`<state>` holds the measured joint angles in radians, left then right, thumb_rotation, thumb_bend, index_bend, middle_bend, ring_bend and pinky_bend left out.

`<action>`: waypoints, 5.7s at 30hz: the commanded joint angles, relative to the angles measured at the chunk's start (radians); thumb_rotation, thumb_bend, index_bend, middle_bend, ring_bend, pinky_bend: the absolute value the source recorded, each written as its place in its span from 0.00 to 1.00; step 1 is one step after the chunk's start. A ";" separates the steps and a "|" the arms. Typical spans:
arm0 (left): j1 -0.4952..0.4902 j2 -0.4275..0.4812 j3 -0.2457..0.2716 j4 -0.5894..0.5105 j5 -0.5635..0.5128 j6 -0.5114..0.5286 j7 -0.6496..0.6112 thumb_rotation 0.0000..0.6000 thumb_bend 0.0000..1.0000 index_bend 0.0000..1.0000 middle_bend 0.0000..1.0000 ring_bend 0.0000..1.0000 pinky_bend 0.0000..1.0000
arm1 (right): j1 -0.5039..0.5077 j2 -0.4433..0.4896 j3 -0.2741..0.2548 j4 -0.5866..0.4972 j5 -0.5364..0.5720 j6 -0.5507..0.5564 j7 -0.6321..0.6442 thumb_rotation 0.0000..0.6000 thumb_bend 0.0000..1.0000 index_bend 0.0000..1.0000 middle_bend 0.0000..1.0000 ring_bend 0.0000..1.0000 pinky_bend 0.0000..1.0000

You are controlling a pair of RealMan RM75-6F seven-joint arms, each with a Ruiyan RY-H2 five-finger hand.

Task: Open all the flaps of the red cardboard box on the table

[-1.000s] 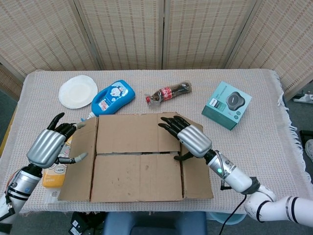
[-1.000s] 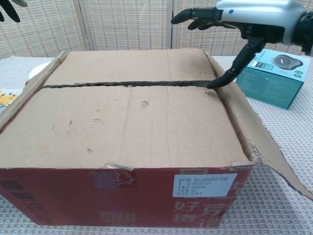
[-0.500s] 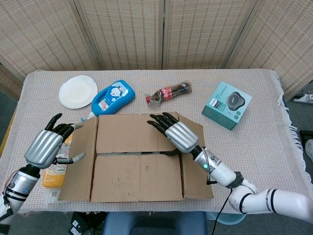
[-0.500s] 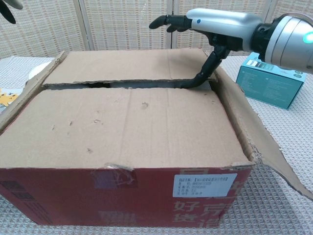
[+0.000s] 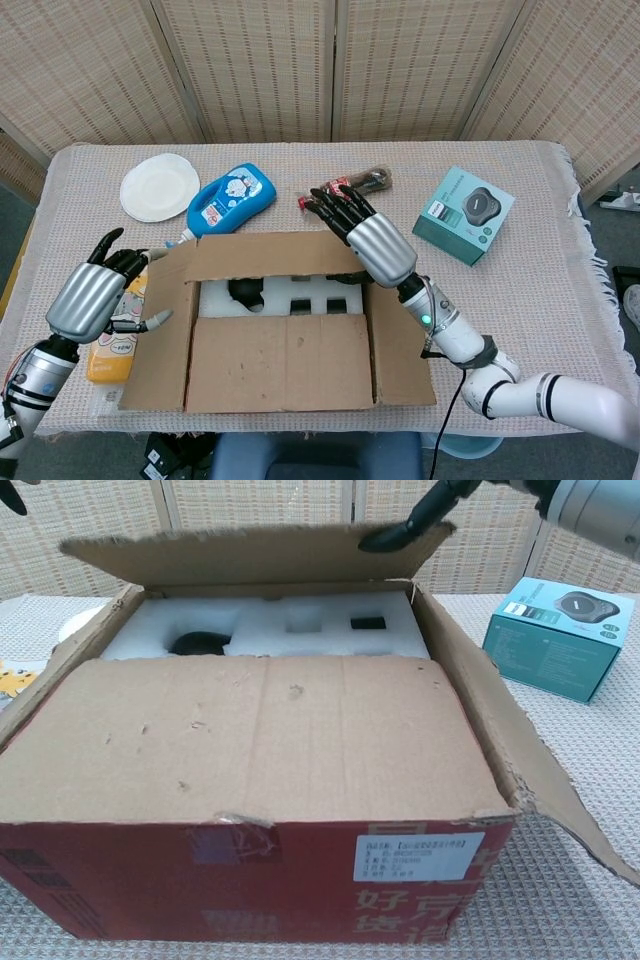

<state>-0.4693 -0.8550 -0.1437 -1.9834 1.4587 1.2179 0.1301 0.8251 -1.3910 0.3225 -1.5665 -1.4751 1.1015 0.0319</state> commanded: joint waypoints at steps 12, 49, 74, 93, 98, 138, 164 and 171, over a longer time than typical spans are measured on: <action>0.009 0.007 0.004 0.000 0.025 0.006 -0.017 0.22 0.24 0.22 0.30 0.30 0.00 | 0.082 -0.047 0.120 0.172 0.210 -0.038 -0.073 1.00 0.21 0.00 0.06 0.12 0.00; 0.012 -0.001 -0.001 -0.004 0.028 0.000 -0.051 0.22 0.24 0.26 0.30 0.29 0.00 | -0.198 0.474 -0.101 -0.409 0.062 -0.194 0.170 0.73 0.15 0.07 0.11 0.15 0.00; 0.028 0.000 0.010 0.016 0.043 0.006 -0.109 0.20 0.23 0.27 0.30 0.28 0.00 | -0.057 0.420 -0.159 -0.434 0.031 -0.404 0.192 0.45 0.09 0.14 0.24 0.15 0.00; 0.035 0.001 0.014 0.039 0.049 0.010 -0.137 0.20 0.23 0.27 0.30 0.28 0.00 | -0.013 0.381 -0.160 -0.455 0.122 -0.441 0.179 0.44 0.09 0.14 0.24 0.14 0.00; 0.034 0.002 0.011 0.036 0.052 0.012 -0.139 0.20 0.23 0.27 0.30 0.28 0.00 | -0.037 0.434 -0.137 -0.478 0.078 -0.439 0.392 0.43 0.09 0.14 0.26 0.15 0.00; 0.039 0.045 -0.006 -0.052 0.038 0.025 -0.069 0.20 0.23 0.28 0.30 0.28 0.00 | 0.063 0.568 -0.595 -0.158 -0.832 0.310 1.863 0.43 0.09 0.14 0.28 0.22 0.04; 0.052 0.037 -0.011 -0.008 -0.016 0.023 -0.097 0.20 0.23 0.28 0.30 0.28 0.00 | 0.090 0.582 -0.706 -0.213 -0.720 0.255 1.621 0.44 0.09 0.11 0.23 0.21 0.05; 0.072 0.024 -0.007 0.030 -0.065 0.032 -0.093 0.21 0.24 0.27 0.30 0.28 0.00 | -0.087 0.605 -0.599 -0.326 -0.408 0.102 0.832 0.45 0.09 0.08 0.15 0.15 0.05</action>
<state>-0.4014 -0.8282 -0.1520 -1.9565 1.3981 1.2477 0.0343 0.8729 -0.8058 -0.3559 -1.8089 -2.1179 1.3101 1.3739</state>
